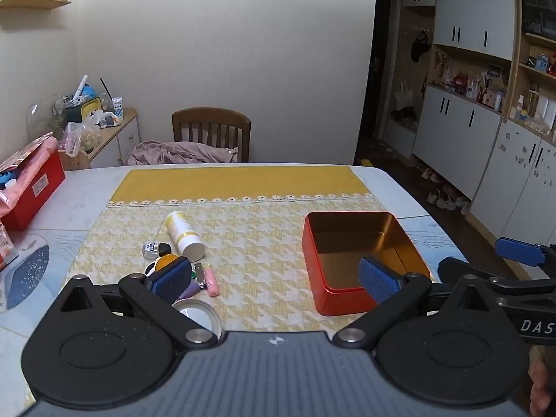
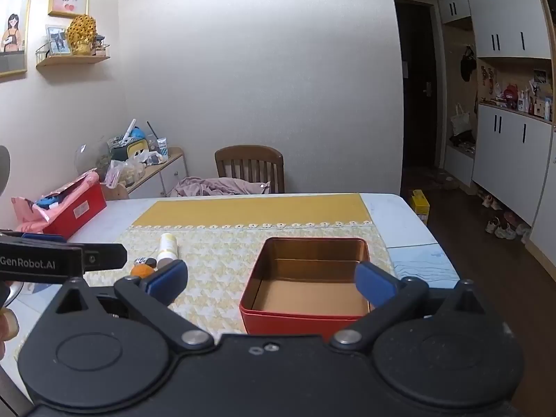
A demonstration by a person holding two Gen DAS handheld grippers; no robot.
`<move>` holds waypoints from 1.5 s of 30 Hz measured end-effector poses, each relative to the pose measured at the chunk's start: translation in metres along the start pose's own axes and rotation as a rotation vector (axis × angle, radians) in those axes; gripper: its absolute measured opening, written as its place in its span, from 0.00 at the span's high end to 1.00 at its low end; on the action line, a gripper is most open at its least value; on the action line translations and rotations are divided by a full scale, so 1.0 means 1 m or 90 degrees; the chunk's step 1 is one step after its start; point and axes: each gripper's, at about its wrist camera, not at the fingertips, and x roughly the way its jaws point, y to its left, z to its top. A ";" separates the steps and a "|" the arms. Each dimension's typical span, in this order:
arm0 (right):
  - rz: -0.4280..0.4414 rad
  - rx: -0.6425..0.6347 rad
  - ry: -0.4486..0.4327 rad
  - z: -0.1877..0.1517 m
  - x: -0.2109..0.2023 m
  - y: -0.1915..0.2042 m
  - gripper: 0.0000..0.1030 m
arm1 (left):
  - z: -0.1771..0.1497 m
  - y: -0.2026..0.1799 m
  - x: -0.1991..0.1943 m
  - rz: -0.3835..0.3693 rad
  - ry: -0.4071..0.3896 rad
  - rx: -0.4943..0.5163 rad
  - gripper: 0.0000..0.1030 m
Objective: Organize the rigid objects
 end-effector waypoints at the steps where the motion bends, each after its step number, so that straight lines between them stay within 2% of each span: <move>1: -0.001 -0.003 0.004 0.000 0.000 -0.001 0.00 | 0.000 0.000 0.000 -0.002 -0.001 0.001 0.00; 5: -0.010 -0.015 0.000 0.001 0.003 -0.006 0.00 | 0.001 0.001 0.003 0.009 0.001 0.001 0.00; 7: -0.011 -0.014 -0.002 0.001 0.004 -0.008 0.00 | -0.001 -0.012 0.007 0.012 0.009 0.008 0.00; 12: 0.000 -0.017 -0.003 0.001 0.003 0.009 0.00 | -0.008 -0.025 -0.003 0.003 -0.007 0.010 0.00; 14: 0.011 -0.016 -0.004 0.002 0.003 0.000 0.00 | -0.009 -0.004 -0.004 -0.012 -0.015 -0.010 0.00; 20: 0.015 -0.016 -0.009 -0.001 0.001 -0.002 0.00 | -0.012 -0.003 -0.011 -0.007 -0.046 -0.008 0.00; 34: 0.019 -0.017 -0.015 0.001 -0.003 -0.003 0.00 | -0.016 -0.003 -0.016 -0.014 -0.051 -0.031 0.00; 38: 0.026 -0.019 -0.015 0.000 -0.005 -0.002 0.00 | -0.017 0.004 -0.019 -0.029 -0.050 -0.071 0.00; 45: 0.047 -0.035 -0.018 -0.001 -0.007 0.005 0.00 | -0.021 0.005 -0.028 0.010 -0.075 -0.077 0.00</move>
